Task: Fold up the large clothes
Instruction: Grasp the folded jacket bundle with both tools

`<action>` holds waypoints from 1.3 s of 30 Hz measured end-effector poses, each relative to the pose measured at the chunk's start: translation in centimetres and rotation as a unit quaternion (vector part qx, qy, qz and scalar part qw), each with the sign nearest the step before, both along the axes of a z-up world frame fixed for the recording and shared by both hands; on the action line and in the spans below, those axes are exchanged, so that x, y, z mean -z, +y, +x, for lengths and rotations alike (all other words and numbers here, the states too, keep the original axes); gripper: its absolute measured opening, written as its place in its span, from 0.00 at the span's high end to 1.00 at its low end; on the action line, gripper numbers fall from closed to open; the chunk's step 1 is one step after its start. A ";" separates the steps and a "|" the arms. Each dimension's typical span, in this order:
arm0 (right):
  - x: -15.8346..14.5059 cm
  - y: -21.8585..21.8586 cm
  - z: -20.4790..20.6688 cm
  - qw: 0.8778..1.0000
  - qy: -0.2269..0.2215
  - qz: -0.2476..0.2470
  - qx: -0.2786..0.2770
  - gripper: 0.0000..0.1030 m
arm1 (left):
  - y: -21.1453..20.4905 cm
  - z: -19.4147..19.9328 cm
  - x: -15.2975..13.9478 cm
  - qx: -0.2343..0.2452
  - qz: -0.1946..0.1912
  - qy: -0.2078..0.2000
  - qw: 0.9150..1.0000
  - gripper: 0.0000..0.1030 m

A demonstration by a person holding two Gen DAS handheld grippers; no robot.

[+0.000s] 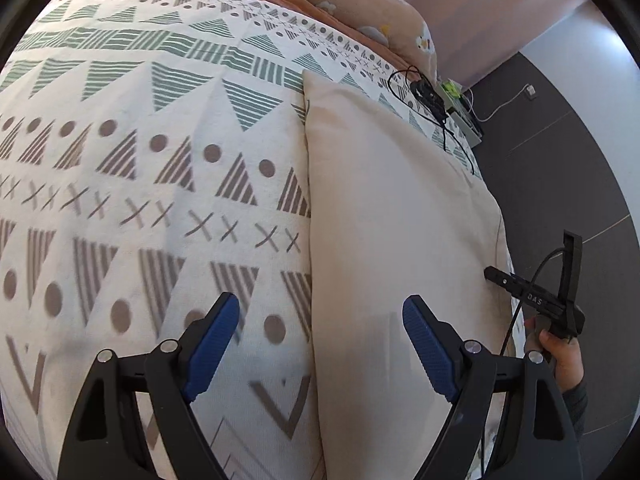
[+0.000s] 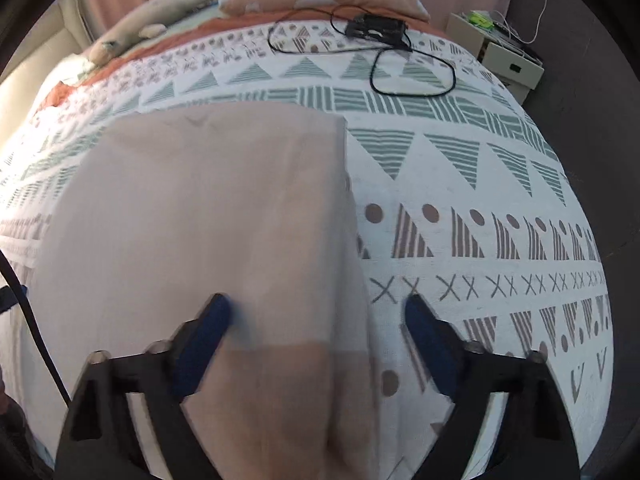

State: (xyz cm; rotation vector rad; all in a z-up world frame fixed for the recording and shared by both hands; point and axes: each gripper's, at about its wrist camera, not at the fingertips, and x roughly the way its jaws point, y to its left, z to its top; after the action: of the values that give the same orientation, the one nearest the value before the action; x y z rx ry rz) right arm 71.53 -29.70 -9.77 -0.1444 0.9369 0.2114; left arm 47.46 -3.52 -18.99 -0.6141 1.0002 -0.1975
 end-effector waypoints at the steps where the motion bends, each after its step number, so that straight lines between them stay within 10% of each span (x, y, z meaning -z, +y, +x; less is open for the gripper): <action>1: -0.4 -0.1 1.3 1.000 0.007 0.005 0.000 0.35 | -0.2 0.6 0.1 0.003 0.003 0.003 1.000 0.23; 25: -1.1 -4.4 11.6 0.981 0.035 0.190 -0.017 0.55 | -1.4 11.8 0.6 0.012 0.032 -0.001 0.999 0.37; 33: 1.2 -4.1 13.9 0.991 0.028 0.117 0.050 0.57 | -1.4 13.5 0.5 0.005 0.038 -0.007 0.999 0.43; 39: 1.4 -7.2 13.6 0.977 0.043 0.199 0.058 0.58 | -1.0 13.3 0.6 0.010 0.024 -0.002 1.000 0.43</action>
State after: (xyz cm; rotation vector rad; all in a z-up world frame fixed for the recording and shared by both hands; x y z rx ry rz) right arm 85.12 -36.86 -11.18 0.2898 0.9685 0.2950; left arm 60.75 -4.49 -19.61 -0.5601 1.0055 -0.1922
